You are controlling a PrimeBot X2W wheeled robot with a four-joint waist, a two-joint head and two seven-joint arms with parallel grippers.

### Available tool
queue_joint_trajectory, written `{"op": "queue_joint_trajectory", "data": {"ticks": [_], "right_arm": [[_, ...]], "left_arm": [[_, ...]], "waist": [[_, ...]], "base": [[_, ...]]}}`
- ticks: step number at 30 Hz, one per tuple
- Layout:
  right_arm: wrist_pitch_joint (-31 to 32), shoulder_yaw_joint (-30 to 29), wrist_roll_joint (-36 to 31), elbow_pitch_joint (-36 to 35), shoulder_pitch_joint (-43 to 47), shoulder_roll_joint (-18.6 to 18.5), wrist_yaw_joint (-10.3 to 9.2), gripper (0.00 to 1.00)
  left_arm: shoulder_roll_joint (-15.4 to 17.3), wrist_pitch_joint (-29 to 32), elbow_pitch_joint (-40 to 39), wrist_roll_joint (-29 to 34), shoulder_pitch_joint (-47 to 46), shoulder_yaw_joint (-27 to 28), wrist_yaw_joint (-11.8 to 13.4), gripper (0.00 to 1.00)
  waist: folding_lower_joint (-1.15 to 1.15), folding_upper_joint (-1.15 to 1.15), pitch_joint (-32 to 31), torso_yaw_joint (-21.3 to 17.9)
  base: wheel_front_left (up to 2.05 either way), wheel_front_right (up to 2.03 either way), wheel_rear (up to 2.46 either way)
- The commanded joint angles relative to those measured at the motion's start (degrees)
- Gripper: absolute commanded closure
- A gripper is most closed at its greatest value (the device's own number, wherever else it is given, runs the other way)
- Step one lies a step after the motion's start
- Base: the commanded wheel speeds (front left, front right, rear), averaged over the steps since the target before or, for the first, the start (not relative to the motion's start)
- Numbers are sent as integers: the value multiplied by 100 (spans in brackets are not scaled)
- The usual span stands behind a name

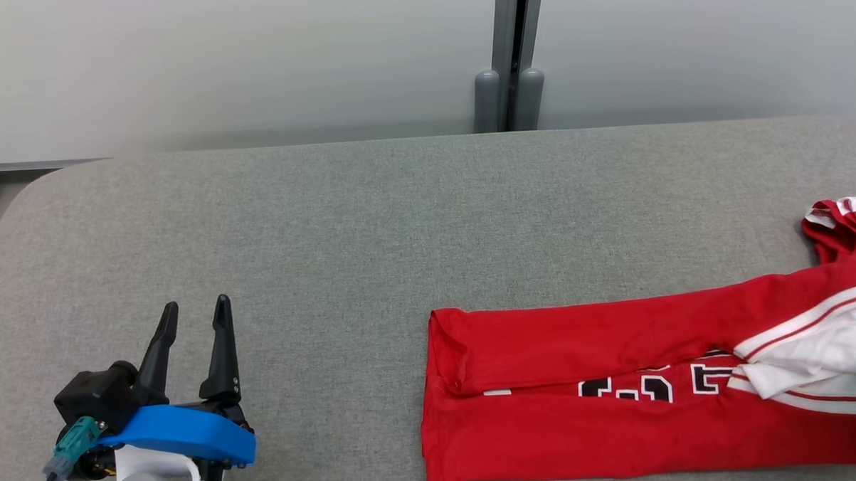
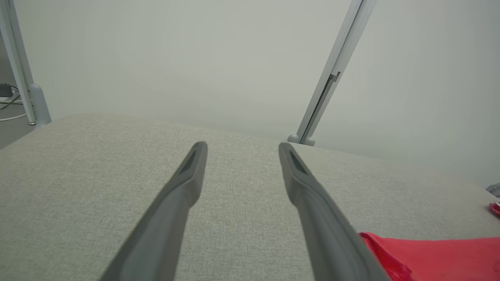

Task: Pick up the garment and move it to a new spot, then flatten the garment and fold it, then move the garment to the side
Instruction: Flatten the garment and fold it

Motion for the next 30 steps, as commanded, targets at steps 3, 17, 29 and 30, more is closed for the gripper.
{"op": "queue_joint_trajectory", "data": {"ticks": [3, 17, 29, 30], "right_arm": [[289, 370, 110, -441, 149, 249, 1, 100], [214, 3546, 1208, -75, -192, 606, 1, 100], [-1040, 4410, 1828, 2035, -1223, 606, 1, 100], [-1163, 4443, 1901, 2166, -1305, 606, 1, 55]], "left_arm": [[27, 28, -89, 34, 76, -17, 54, 0], [-32, 239, -307, 185, -263, -259, 104, 0], [-128, 229, -147, 207, -423, -446, -32, 0], [-129, 220, -134, 200, -424, -444, -41, 0]], "waist": [[0, 0, -22, 18], [0, 0, 132, 324], [0, 0, 190, 606], [0, 0, 197, 612]], "base": [[0, 0, 0], [0, 0, 0], [0, 0, 0], [0, 0, 0]]}}
